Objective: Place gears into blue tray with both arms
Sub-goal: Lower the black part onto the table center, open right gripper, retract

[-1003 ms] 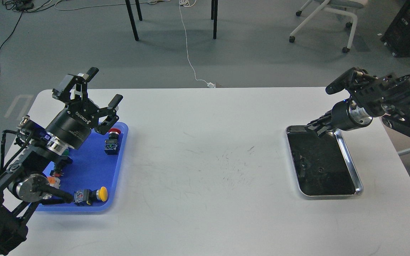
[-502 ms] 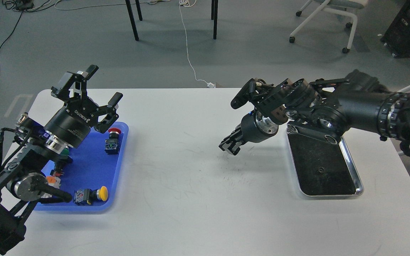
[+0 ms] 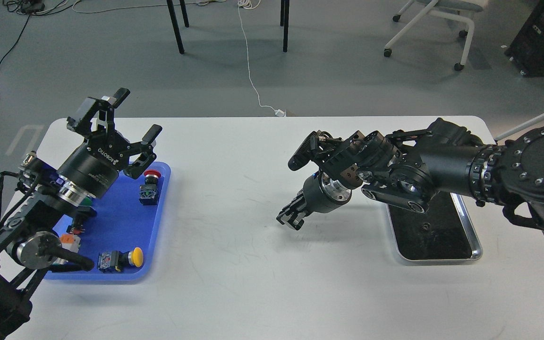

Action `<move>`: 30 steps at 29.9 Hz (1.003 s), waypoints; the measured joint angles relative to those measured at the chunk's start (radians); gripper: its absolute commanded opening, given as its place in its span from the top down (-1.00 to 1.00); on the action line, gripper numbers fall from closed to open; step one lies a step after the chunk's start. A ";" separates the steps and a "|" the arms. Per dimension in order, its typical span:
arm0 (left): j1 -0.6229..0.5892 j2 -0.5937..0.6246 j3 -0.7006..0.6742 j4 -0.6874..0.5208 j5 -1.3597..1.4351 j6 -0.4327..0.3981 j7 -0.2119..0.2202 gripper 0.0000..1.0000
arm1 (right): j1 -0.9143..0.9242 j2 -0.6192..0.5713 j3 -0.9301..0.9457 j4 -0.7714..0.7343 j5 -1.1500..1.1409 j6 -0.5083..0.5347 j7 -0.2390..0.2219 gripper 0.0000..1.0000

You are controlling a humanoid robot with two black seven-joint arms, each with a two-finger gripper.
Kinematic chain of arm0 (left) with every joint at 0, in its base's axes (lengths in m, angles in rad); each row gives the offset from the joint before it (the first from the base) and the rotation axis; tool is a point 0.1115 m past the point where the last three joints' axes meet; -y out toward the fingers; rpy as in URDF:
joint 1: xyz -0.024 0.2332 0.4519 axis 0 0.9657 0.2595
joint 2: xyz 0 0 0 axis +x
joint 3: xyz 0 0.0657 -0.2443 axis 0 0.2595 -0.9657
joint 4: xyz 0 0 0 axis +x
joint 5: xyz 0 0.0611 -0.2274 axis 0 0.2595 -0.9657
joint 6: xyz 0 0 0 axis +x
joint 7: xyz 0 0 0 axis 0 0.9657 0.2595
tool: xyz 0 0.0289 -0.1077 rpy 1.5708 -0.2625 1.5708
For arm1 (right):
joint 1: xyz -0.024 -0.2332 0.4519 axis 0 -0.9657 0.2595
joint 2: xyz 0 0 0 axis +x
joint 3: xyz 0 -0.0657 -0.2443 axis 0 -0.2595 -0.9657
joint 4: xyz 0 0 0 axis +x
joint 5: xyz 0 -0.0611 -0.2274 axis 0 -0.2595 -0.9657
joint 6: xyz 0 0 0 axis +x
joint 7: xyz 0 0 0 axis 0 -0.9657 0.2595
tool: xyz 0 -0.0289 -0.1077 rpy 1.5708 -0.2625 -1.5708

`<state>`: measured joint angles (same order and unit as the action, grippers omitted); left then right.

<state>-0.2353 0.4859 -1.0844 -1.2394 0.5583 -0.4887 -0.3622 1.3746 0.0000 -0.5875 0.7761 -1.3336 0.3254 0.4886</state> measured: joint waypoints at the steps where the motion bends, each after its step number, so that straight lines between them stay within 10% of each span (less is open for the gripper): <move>1: 0.000 0.001 0.000 0.000 0.000 0.000 0.000 -0.96 | -0.001 0.000 -0.005 -0.002 0.002 0.000 0.000 0.60; 15: 0.003 0.008 0.000 -0.012 0.000 0.000 -0.001 -0.96 | -0.032 0.000 -0.033 0.000 0.078 -0.020 0.000 0.51; 30: 0.004 0.022 0.000 -0.014 0.000 0.000 -0.001 -0.96 | -0.030 0.000 -0.038 0.000 0.113 -0.019 0.000 -0.57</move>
<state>-0.2317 0.5078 -1.0845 -1.2532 0.5584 -0.4887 -0.3636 1.3443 0.0000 -0.6251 0.7766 -1.2207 0.3066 0.4887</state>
